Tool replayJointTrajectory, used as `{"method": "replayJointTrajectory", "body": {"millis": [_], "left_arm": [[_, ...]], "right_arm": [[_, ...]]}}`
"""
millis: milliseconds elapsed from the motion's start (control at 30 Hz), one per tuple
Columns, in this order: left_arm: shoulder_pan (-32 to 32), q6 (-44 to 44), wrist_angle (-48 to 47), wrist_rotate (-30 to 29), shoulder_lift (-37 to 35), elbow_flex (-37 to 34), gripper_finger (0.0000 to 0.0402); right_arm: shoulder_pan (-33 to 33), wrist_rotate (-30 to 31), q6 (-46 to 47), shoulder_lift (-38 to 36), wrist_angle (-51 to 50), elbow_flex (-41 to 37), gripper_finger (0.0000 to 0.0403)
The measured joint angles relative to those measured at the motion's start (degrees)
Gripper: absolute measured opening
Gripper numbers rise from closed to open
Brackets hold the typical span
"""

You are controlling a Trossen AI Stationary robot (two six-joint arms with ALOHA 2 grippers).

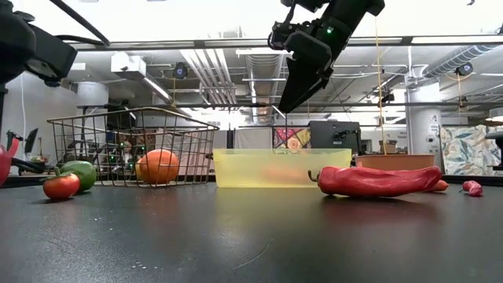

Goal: Sort produce into baskets
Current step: Put the tomato into the wire bin

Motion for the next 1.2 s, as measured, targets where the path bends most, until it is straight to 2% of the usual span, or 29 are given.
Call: {"method": "replayJointTrajectory", "body": {"millis": [200, 500, 733, 1000, 1100, 1200], "left_arm": [[0.01, 1.14, 0.02, -1.05, 0.23, 0.00, 0.0344], [0.07, 2.13, 0.10, -1.04, 0.12, -0.02, 0.0260], [0.12, 4.44, -1.48, -1.04, -0.56, 0.56, 0.0253], [1.30, 11.07, -15.53, -4.50, -2.16, 9.61, 0.0252], [2.38, 16.32, -20.19, -8.93, -2.20, 15.25, 0.0251], [3.94, 19.98, -27.02, -16.31, -2.20, 21.29, 0.0251]], "right_arm": [[0.00, 0.00, 0.00, 0.00, 0.00, 0.00, 0.0211], [0.00, 0.00, 0.00, 0.00, 0.02, 0.00, 0.0211], [0.00, 0.00, 0.00, 0.00, 0.02, 0.00, 0.0211], [0.00, 0.02, 0.00, 0.00, 0.03, 0.02, 0.0211], [0.00, 0.02, 0.00, 0.00, 0.02, 0.02, 0.0211], [0.00, 0.02, 0.00, 0.00, 0.04, 0.00, 0.0211]]}}
